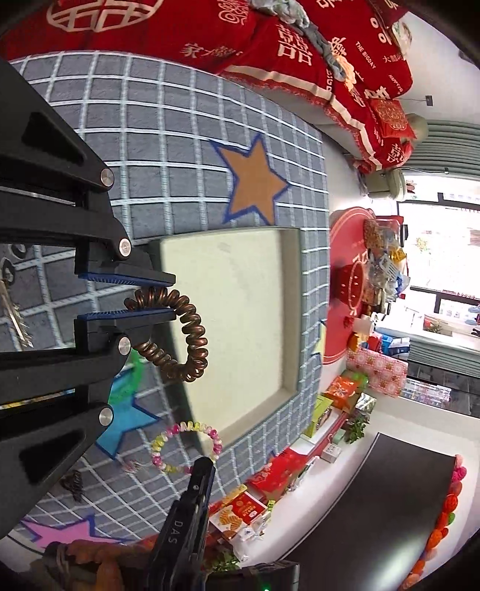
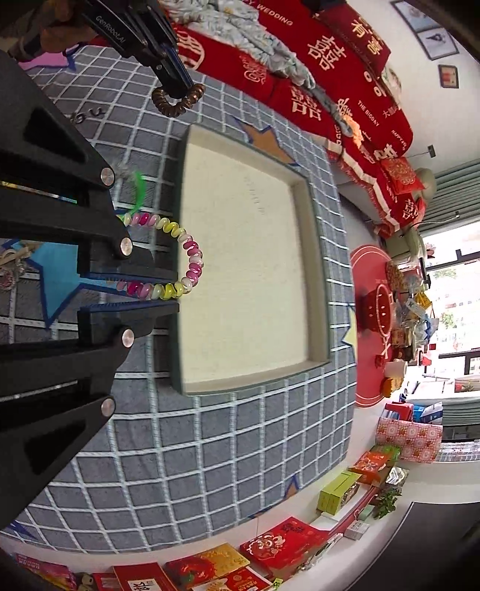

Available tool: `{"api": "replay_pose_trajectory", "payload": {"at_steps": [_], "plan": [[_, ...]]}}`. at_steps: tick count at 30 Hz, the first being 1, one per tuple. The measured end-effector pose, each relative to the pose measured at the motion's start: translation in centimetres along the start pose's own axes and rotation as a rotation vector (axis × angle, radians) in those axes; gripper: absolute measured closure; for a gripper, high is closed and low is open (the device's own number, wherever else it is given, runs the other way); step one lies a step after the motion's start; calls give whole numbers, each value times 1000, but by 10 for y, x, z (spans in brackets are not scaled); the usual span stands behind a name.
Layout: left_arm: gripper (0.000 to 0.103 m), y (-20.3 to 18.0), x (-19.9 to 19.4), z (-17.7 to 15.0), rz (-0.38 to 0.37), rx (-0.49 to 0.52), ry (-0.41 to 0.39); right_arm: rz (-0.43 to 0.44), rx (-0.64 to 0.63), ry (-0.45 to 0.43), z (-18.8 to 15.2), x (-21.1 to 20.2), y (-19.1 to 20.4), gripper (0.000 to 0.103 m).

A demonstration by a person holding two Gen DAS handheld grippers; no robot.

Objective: Organize jewelry
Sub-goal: 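Carry both bracelets into the tray and open both tools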

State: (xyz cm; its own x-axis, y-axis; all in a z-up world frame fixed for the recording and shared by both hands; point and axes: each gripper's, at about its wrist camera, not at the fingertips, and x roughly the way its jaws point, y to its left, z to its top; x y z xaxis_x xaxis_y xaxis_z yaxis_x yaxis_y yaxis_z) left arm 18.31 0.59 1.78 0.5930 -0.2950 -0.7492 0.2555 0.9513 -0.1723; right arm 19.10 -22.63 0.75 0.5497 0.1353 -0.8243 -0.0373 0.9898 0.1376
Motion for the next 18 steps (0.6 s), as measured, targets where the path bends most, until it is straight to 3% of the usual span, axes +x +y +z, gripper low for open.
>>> {"api": "replay_pose_trajectory", "payload": {"at_steps": [9,18], "plan": [[79,-1,48,63,56,-31,1,35,32,-18,66,24,-8,93],[79,3,118,75,102,-56,86,59,138,50,91,91,-25,93]]}}
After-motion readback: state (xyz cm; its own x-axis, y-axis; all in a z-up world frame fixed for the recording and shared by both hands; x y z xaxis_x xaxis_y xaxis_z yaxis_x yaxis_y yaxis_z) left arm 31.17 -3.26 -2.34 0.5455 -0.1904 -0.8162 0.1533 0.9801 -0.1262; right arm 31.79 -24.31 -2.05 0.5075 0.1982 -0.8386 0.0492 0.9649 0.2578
